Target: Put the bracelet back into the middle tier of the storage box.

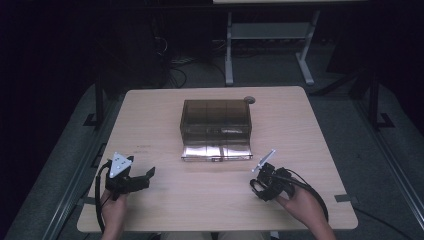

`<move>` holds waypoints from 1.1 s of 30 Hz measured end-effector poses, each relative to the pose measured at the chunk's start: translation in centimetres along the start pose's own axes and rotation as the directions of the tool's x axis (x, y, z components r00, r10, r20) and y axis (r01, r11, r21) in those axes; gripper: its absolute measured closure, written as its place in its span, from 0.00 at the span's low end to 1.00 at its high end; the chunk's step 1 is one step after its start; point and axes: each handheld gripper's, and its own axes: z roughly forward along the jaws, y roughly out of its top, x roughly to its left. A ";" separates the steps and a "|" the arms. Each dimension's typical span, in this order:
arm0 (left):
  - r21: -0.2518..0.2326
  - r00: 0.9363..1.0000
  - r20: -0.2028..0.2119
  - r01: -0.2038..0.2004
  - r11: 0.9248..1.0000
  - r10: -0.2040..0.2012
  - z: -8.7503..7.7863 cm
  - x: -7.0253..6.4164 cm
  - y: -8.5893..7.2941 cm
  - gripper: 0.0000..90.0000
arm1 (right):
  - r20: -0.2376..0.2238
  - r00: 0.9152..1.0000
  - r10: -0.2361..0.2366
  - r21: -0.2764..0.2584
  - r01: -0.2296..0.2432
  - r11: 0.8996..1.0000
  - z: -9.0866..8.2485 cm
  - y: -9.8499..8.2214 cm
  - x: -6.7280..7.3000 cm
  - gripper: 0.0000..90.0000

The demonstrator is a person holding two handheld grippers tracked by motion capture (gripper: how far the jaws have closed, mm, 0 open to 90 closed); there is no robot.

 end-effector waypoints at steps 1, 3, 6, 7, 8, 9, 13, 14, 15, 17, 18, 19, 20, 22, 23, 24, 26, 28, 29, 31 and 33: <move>0.000 1.000 0.001 0.000 1.000 0.000 0.0 0.0 0.0 0.15 | -0.004 1.000 0.003 0.003 -0.003 1.000 0.1 0.0 0.1 0.58; -0.005 1.000 -0.001 0.002 1.000 -0.002 -0.1 -0.1 0.0 0.15 | 0.002 1.000 -0.001 0.004 0.001 1.000 0.1 0.0 0.2 0.62; -0.001 1.000 -0.002 0.003 1.000 -0.003 0.0 0.0 0.0 0.15 | -0.001 1.000 0.009 0.004 -0.009 1.000 0.1 0.0 0.1 0.68; 0.000 1.000 -0.003 0.005 1.000 -0.005 0.0 0.1 0.0 0.15 | 0.004 1.000 0.010 0.004 -0.010 1.000 0.1 0.0 0.1 0.71; 0.002 1.000 -0.003 0.005 1.000 -0.005 0.0 0.1 0.0 0.15 | -0.002 1.000 0.013 0.005 -0.013 1.000 0.1 0.0 0.1 0.73; -0.001 1.000 -0.001 0.004 1.000 -0.004 0.0 0.0 0.0 0.15 | 0.000 1.000 0.009 0.005 -0.009 1.000 0.2 -0.1 0.1 0.74; -0.005 1.000 -0.002 0.002 1.000 -0.002 -0.1 0.0 0.0 0.15 | -0.013 1.000 0.029 0.009 -0.029 1.000 0.1 0.0 0.0 0.79; -0.004 1.000 -0.003 0.004 1.000 -0.004 0.0 0.0 0.0 0.15 | -0.011 1.000 0.029 0.011 -0.029 1.000 0.1 0.0 0.0 0.79; -0.001 1.000 -0.003 0.004 1.000 -0.004 0.0 0.0 0.0 0.15 | -0.003 1.000 0.026 0.012 -0.025 1.000 0.1 0.0 0.0 0.79; -0.003 1.000 -0.002 0.005 1.000 -0.005 0.0 0.0 0.0 0.15 | -0.009 0.999 0.040 0.006 -0.040 0.999 0.1 0.0 -0.1 0.80; -0.004 1.000 -0.004 0.004 1.000 -0.004 -0.1 0.0 0.0 0.15 | -0.014 0.999 0.043 0.004 -0.043 0.999 0.1 0.0 -0.1 0.80; -0.008 1.000 -0.004 -0.001 1.000 0.001 -0.2 0.0 0.0 0.15 | -0.011 0.999 0.045 0.004 -0.045 0.999 0.1 0.0 -0.2 0.80; -0.012 1.000 -0.005 -0.003 1.000 0.003 -0.2 -0.1 0.0 0.15 | -0.009 0.999 0.048 0.001 -0.048 0.999 0.1 -0.1 -0.2 0.80; -0.008 1.000 -0.007 0.003 1.000 -0.003 -0.2 0.0 0.0 0.15 | -0.016 0.999 0.050 -0.006 -0.050 0.999 -0.1 0.0 -0.2 0.80; -0.005 1.000 -0.009 0.004 1.000 -0.004 -0.2 0.1 0.0 0.15 | -0.013 0.999 0.050 -0.010 -0.050 0.999 -0.2 0.0 -0.2 0.80; -0.004 1.000 -0.010 0.006 1.000 -0.006 -0.2 0.1 0.0 0.15 | -0.013 0.999 0.051 -0.014 -0.052 0.999 -0.4 0.1 -0.2 0.80; -0.005 1.000 -0.006 0.006 1.000 -0.006 -0.1 0.1 0.0 0.15 | -0.012 0.999 0.051 -0.018 -0.051 0.999 -0.6 0.2 -0.3 0.80; -0.012 1.000 -0.006 -0.003 1.000 0.003 -0.2 -0.1 0.0 0.15 | -0.016 0.998 0.057 -0.027 -0.057 0.998 -0.8 0.3 -0.4 0.80; -0.010 1.000 -0.007 -0.002 1.000 0.002 -0.2 0.0 0.0 0.15 | -0.015 0.998 0.058 -0.034 -0.059 0.998 -1.0 0.4 -0.4 0.80; -0.006 1.000 -0.006 0.007 1.000 -0.007 -0.1 0.0 0.0 0.15 | -0.023 0.998 0.060 -0.041 -0.060 0.997 -1.2 0.5 -0.4 0.80; 0.000 1.000 -0.003 0.006 1.000 -0.006 -0.1 0.1 0.0 0.15 | -0.020 0.998 0.055 -0.037 -0.056 0.998 -1.5 0.6 -0.4 0.80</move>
